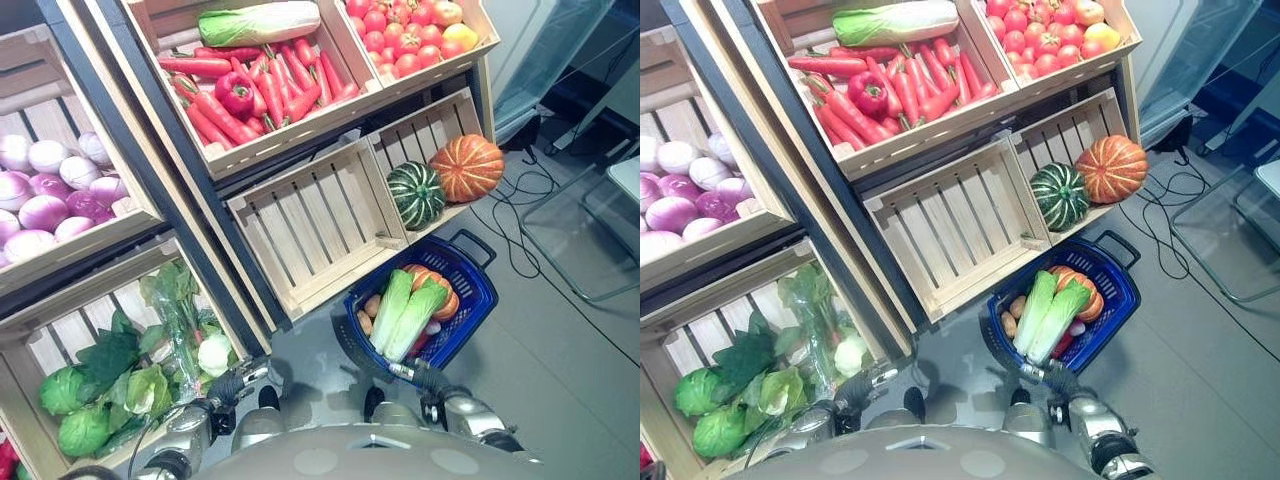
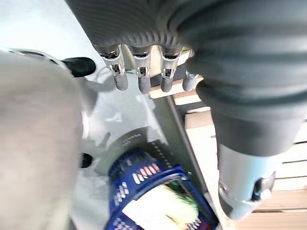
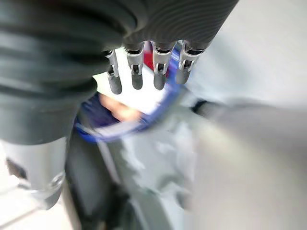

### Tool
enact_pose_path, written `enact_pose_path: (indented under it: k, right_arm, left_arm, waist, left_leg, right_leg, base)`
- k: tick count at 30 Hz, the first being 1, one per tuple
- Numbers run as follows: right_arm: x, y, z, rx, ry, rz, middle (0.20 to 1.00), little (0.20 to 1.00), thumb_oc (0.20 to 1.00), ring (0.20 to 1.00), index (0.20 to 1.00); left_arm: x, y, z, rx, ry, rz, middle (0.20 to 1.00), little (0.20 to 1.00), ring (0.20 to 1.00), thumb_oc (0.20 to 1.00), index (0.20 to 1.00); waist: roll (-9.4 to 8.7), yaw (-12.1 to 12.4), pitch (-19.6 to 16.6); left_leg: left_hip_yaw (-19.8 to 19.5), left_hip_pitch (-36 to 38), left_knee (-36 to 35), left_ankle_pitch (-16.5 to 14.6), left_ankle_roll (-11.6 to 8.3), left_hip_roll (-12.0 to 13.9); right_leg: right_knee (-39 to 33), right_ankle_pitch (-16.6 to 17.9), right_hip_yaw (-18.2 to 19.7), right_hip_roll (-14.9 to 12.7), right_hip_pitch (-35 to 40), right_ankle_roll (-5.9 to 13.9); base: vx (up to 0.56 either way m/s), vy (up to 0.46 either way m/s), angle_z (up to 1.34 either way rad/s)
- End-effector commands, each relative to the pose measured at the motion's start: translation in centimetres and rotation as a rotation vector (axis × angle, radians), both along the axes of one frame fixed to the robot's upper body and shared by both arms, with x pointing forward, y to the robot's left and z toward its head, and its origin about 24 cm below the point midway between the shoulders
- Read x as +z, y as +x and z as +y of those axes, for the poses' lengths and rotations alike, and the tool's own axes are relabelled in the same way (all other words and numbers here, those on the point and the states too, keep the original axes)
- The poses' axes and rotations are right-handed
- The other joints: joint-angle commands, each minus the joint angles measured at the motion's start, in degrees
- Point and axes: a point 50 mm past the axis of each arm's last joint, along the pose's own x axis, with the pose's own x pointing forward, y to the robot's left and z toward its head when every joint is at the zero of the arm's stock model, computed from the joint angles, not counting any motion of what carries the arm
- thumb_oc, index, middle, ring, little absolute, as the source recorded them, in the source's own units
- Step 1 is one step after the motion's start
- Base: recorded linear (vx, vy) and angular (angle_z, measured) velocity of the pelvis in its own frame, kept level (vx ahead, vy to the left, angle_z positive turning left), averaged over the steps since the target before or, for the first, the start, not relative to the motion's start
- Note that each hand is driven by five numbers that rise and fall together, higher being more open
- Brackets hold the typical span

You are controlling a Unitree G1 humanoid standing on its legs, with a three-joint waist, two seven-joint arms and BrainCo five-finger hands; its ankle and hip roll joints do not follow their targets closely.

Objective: Pick up fruits and vegetables into the basket

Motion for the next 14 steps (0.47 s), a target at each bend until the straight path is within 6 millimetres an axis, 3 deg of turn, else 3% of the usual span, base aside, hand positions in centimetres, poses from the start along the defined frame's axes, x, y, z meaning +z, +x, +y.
enact_pose_path:
  k: [1, 7, 14]
  right_arm:
    - [-0.4, 0.1, 0.9, 0.084, 0.014, 0.073, 1.000, 1.000, 1.000, 1.000, 1.000]
    - [-1.3, -2.7, 0.9, -0.041, 0.087, 0.250, 1.000, 1.000, 1.000, 1.000, 1.000]
    - [-1.4, -3.7, 0.3, 0.027, 0.100, 0.315, 1.000, 1.000, 1.000, 1.000, 1.000]
  left_arm:
    - [-0.1, 1.5, -1.3, -0.081, -0.044, 0.023, 1.000, 1.000, 1.000, 1.000, 1.000]
    - [-0.9, 0.0, -2.6, -0.080, -0.144, 0.139, 1.000, 1.000, 1.000, 1.000, 1.000]
    - [-1.3, -0.7, -2.6, -0.099, -0.113, 0.228, 1.000, 1.000, 1.000, 1.000, 1.000]
  waist:
    - [0.05, 1.38, 1.21]
    - [0.91, 1.01, -0.11]
    - [0.98, 1.25, -1.16]
  left_leg:
    - [0.17, 1.01, 3.60, -8.27, 2.10, -1.42]
    - [0.66, 2.20, 3.26, -8.68, 2.52, -1.99]
    - [0.44, 3.18, 3.59, -9.25, 2.71, -2.20]
  right_leg:
    - [1.96, 1.06, -2.56, -2.32, -0.38, 2.65]
    - [0.93, 0.54, -3.17, -1.85, 1.26, 2.05]
    - [0.44, -0.10, -3.62, -1.37, 2.80, 1.54]
  base:
    - [-0.01, 0.074, 0.03]
    - [-0.01, 0.069, 0.03]
    - [0.00, 0.012, -0.01]
